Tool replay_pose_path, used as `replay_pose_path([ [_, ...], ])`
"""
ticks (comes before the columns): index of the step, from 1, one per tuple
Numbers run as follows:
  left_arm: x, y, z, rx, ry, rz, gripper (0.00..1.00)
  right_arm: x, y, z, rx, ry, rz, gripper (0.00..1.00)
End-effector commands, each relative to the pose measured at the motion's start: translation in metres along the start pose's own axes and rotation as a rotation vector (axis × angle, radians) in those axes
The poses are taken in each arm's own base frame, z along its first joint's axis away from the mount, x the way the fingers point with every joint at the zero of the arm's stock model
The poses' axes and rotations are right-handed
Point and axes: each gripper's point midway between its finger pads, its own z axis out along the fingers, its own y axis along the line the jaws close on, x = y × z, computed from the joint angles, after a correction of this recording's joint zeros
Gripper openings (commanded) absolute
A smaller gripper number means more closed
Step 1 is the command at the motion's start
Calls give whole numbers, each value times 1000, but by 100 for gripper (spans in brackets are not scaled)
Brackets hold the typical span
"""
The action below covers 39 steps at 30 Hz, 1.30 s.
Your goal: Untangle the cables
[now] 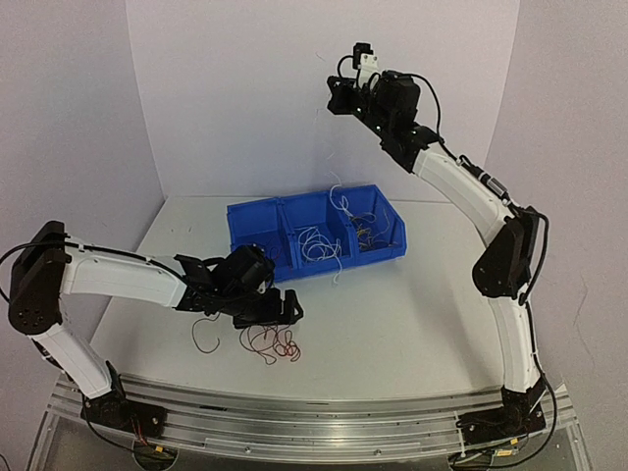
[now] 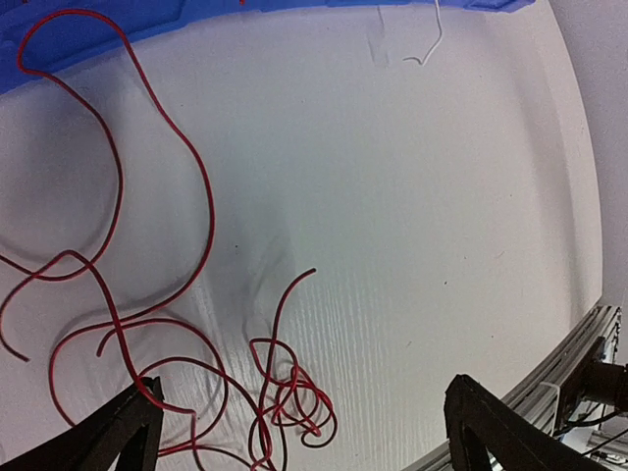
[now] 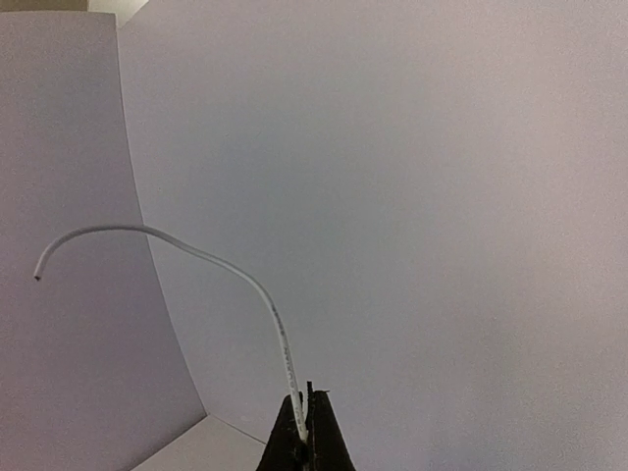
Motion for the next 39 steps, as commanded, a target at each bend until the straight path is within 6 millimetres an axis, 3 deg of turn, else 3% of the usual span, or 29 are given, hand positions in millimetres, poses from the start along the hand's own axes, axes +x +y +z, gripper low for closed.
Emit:
replay_pose_path([
  [1, -15, 5, -26, -19, -98, -55, 100, -59, 33, -18, -143, -88, 81, 0],
  [9, -19, 25, -57, -51, -177, -97, 100, -113, 70, -44, -326, -162, 146, 0],
  [16, -22, 28, -70, -48, -207, -97, 100, -131, 70, -49, -318, -222, 144, 0],
  [27, -18, 33, -73, -39, -214, -100, 100, -121, 70, -40, -326, -244, 119, 0],
  [39, -9, 48, -82, -68, -207, -129, 100, -63, 50, -16, -214, -160, -16, 0],
])
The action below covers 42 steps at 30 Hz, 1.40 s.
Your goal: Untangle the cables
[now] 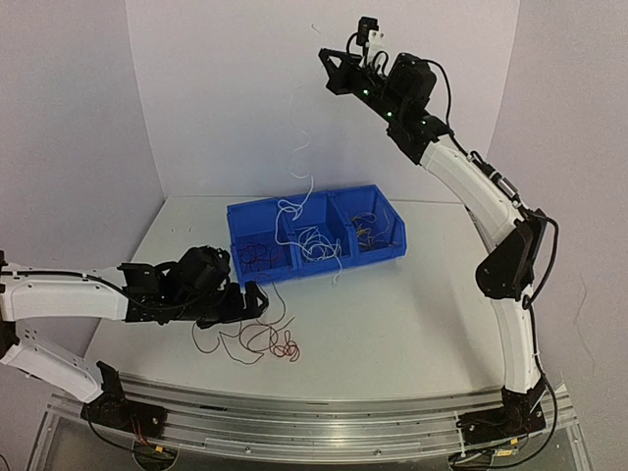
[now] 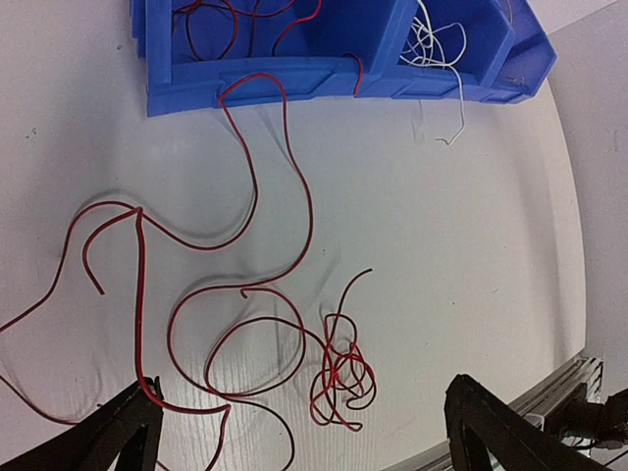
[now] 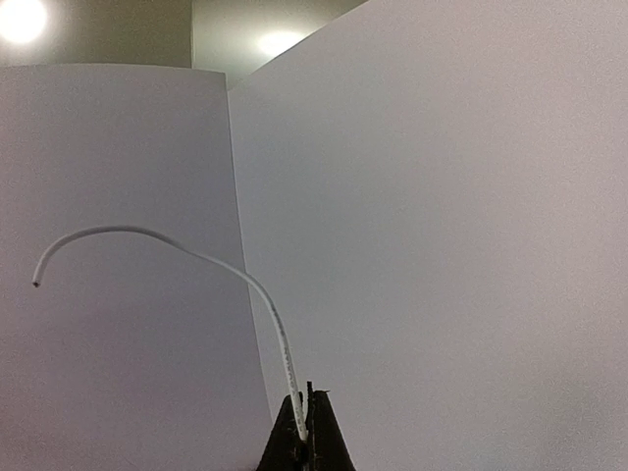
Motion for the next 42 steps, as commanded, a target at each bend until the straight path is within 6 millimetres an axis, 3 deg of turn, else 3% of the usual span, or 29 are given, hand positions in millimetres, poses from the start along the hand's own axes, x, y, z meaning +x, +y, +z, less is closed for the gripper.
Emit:
replay_pose_path([
  [1, -2, 9, -11, -24, -19, -27, 100, 10, -9, 2, 42, -5, -76, 0],
  [9, -3, 16, -19, -50, -25, -41, 100, 24, -36, 3, 184, 18, -284, 0],
  [19, -3, 15, -15, -74, -7, -43, 100, 47, -52, 5, 242, 63, -396, 0],
  [22, -2, 13, -14, -77, 1, -46, 100, 69, -57, 4, 246, 110, -397, 0],
  [26, -5, 10, -15, -79, 3, -51, 100, 119, -64, -8, 244, 218, -306, 0],
  [31, -8, 7, -19, -67, -4, -63, 100, 186, -66, -39, 248, 329, -137, 0],
  [35, -9, 19, -23, -126, -17, -92, 100, 239, -68, -68, 282, 422, -22, 0],
  [39, -12, 24, -29, -164, -20, -104, 100, 281, -88, -95, 410, 489, -20, 0],
  [42, -15, 23, -34, -168, -24, -111, 100, 306, -89, -113, 430, 551, -2, 0],
])
